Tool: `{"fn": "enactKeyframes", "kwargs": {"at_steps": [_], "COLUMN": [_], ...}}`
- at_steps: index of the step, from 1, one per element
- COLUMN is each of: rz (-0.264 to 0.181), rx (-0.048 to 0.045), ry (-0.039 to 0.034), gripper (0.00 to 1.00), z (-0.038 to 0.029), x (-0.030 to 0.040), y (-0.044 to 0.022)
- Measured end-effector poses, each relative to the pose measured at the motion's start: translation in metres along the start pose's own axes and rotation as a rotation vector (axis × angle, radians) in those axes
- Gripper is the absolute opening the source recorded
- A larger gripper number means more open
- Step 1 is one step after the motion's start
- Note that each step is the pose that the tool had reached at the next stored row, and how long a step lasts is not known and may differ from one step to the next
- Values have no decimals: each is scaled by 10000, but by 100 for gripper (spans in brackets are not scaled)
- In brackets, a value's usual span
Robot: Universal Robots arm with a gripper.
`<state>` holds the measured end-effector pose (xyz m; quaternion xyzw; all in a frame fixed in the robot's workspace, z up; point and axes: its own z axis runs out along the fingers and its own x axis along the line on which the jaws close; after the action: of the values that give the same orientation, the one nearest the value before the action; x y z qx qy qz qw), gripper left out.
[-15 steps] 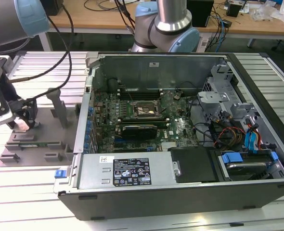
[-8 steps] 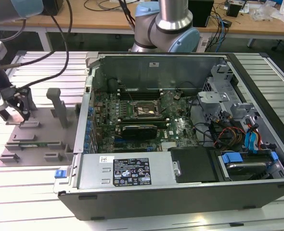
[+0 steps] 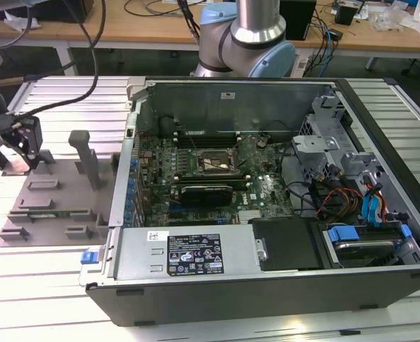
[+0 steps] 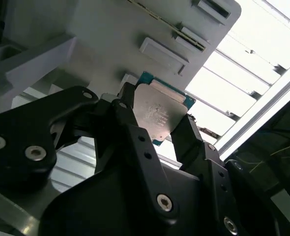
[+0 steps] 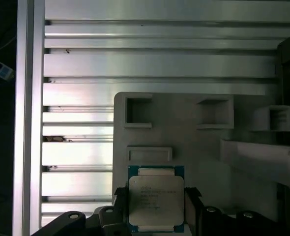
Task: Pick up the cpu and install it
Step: 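Pick up the cpu and move it towards the insertion slot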
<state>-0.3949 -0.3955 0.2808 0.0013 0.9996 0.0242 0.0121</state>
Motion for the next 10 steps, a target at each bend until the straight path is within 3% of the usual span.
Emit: {"fn": "enactKeyframes", "kwargs": {"at_steps": [10], "rz": [1], "rx": [-1], "ry": [-1], "gripper": [55], "z": [-317], "x": [-8], "y": [18]}}
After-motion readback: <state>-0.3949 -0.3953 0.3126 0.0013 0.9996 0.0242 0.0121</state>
